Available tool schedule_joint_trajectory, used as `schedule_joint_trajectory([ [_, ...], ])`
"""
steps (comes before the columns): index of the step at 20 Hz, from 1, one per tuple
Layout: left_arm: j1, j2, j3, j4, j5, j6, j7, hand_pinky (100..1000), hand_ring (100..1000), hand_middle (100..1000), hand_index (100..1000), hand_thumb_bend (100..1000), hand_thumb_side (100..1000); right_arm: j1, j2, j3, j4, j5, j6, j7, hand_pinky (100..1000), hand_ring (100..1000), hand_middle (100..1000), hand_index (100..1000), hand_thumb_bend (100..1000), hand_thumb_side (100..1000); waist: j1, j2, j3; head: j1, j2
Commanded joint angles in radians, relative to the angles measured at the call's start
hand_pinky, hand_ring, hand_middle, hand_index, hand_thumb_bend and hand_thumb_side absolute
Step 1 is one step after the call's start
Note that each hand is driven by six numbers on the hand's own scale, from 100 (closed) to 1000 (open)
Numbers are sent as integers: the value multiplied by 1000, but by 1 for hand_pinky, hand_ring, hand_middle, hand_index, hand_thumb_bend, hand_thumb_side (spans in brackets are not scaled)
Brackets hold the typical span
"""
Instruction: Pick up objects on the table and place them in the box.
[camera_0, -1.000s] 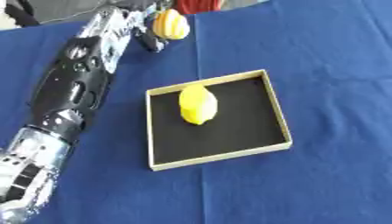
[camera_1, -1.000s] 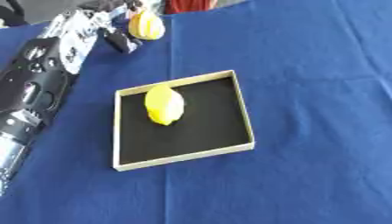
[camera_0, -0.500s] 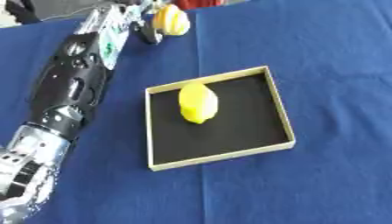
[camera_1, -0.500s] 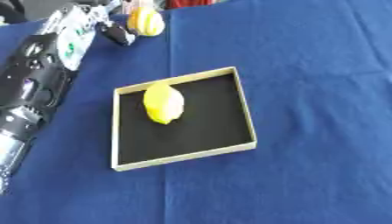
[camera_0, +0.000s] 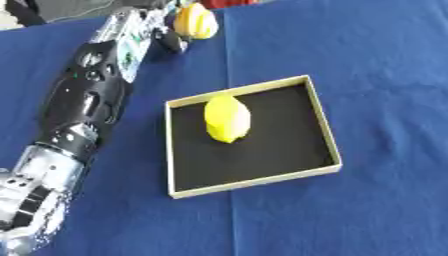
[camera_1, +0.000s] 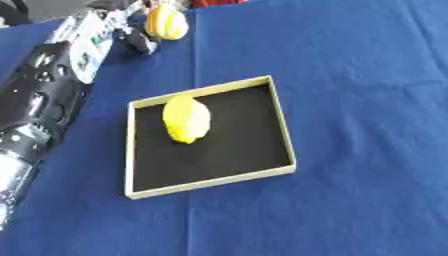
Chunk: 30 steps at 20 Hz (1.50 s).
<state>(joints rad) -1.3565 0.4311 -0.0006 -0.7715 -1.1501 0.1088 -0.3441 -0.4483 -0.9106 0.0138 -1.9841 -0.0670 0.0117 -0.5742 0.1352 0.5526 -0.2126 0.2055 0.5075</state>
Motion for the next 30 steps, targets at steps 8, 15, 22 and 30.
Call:
schedule_joint_trajectory([
  [8,-20,27,13,-4,28,6,13,882,910,789,953,199,100,-1,-11,2,-16,12,16,4,795,890,727,783,100,828,2,-10,-14,17,-29],
  [15,-19,18,14,3,31,6,29,860,786,645,707,100,100,10,-6,1,-16,16,27,-2,795,890,726,783,100,826,4,-7,-16,18,-18],
  [22,-16,17,10,-12,29,30,118,838,711,592,558,100,100,22,-4,0,-16,15,34,-2,795,890,726,783,100,827,2,-19,-9,12,-1],
  [30,-9,29,-40,-82,45,23,158,831,695,595,541,100,100,46,-12,-13,-16,12,29,-10,796,888,724,785,100,823,-18,-53,14,-7,35],
])
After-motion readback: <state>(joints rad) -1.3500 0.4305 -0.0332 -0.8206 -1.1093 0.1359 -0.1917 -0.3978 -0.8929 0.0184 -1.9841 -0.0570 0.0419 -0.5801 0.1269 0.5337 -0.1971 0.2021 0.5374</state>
